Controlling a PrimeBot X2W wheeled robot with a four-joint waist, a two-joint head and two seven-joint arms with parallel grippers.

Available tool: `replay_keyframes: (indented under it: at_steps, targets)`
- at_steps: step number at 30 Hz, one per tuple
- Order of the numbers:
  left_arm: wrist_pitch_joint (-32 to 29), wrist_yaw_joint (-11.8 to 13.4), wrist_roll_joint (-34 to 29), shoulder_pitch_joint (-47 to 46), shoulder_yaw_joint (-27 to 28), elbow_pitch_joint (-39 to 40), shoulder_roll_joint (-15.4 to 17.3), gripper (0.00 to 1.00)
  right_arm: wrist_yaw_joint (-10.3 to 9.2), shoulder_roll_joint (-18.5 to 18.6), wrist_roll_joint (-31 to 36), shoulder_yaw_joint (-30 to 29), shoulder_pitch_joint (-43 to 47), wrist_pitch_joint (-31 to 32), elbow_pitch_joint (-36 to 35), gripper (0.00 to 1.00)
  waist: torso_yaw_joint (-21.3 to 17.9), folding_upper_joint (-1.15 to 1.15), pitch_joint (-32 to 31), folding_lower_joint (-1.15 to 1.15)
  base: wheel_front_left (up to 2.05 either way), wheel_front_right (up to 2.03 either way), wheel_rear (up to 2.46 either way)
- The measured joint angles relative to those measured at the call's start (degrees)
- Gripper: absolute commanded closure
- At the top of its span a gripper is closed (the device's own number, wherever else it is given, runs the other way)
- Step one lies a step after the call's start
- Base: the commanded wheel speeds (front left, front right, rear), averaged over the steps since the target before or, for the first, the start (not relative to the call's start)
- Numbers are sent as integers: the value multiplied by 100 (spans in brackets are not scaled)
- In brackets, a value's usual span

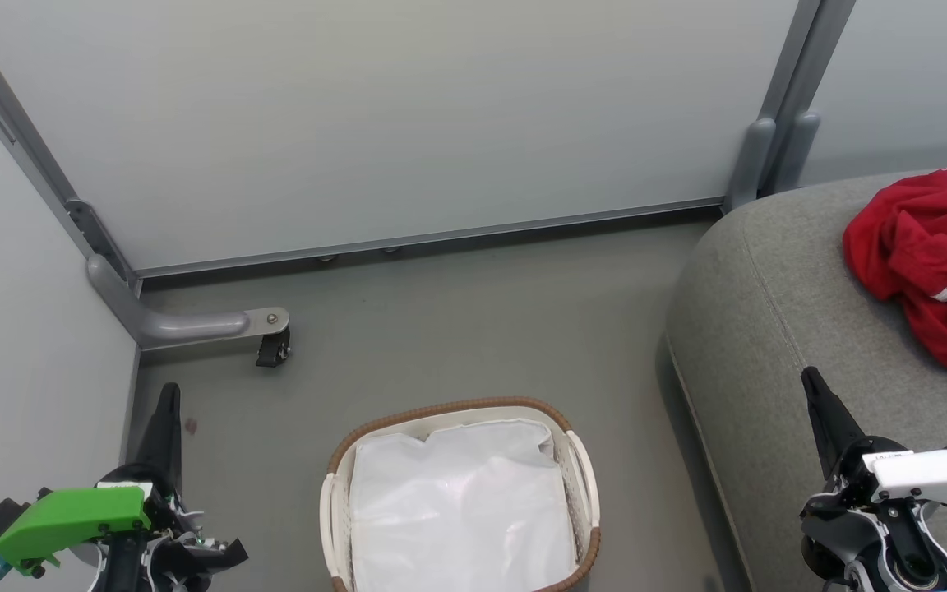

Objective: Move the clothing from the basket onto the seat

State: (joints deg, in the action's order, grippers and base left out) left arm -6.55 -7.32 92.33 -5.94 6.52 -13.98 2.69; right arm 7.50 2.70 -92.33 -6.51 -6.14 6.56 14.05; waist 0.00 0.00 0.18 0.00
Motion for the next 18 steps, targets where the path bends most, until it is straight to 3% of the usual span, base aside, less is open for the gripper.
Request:
replay_keyframes:
  at_steps: [18]
  targets:
    - [0,0,0,0,0,0,0,100,-1,0,0,0,0,0,-1,100,0,0,0,0,0,0,0]
